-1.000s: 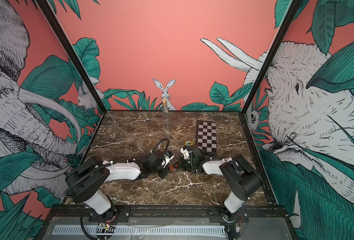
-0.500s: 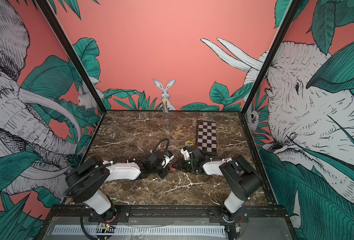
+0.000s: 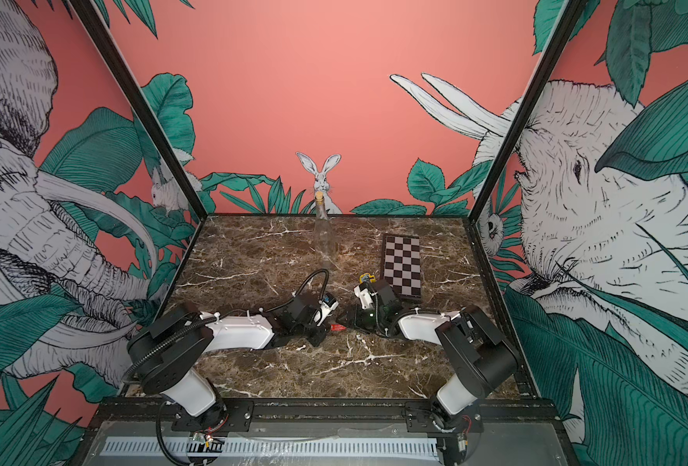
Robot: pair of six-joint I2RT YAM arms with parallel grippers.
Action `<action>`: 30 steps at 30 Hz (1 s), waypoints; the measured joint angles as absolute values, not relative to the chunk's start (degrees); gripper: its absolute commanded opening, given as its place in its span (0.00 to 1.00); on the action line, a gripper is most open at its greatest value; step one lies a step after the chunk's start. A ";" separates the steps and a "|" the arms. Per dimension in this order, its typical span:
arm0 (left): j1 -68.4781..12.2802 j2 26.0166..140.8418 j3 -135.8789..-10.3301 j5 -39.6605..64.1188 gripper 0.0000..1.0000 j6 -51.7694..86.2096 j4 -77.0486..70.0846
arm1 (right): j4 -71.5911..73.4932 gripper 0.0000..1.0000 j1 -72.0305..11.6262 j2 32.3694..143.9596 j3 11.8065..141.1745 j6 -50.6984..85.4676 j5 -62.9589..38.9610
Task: Remove the label from the bottle
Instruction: Place the label at the center of the board.
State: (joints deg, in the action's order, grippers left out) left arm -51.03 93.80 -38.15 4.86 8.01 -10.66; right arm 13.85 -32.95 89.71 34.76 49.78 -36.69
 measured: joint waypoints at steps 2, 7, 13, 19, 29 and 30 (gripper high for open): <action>-51.03 93.80 -38.13 4.86 0.02 8.01 -10.68 | 12.12 0.50 -32.10 88.60 34.76 48.86 -36.67; -51.03 93.80 -38.09 4.84 0.02 8.05 -10.74 | 6.52 0.45 -29.21 83.02 35.03 45.23 -36.01; -51.03 93.56 -37.98 4.86 0.02 8.82 -10.63 | 4.08 0.31 -29.06 80.51 36.51 42.13 -35.70; -51.03 91.61 -37.30 4.36 0.02 9.43 -9.32 | 5.28 0.21 -32.64 84.31 39.05 41.71 -36.21; -51.03 91.07 -37.30 3.55 0.02 9.45 -8.88 | 7.16 0.19 -35.99 91.13 42.00 41.23 -37.06; -51.03 91.07 -37.30 3.55 0.02 9.45 -8.88 | 7.16 0.19 -35.97 91.24 41.98 41.01 -37.12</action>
State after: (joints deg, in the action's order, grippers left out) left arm -51.03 91.07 -37.30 3.55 9.45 -8.88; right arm 7.16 -35.97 91.24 41.98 41.01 -37.12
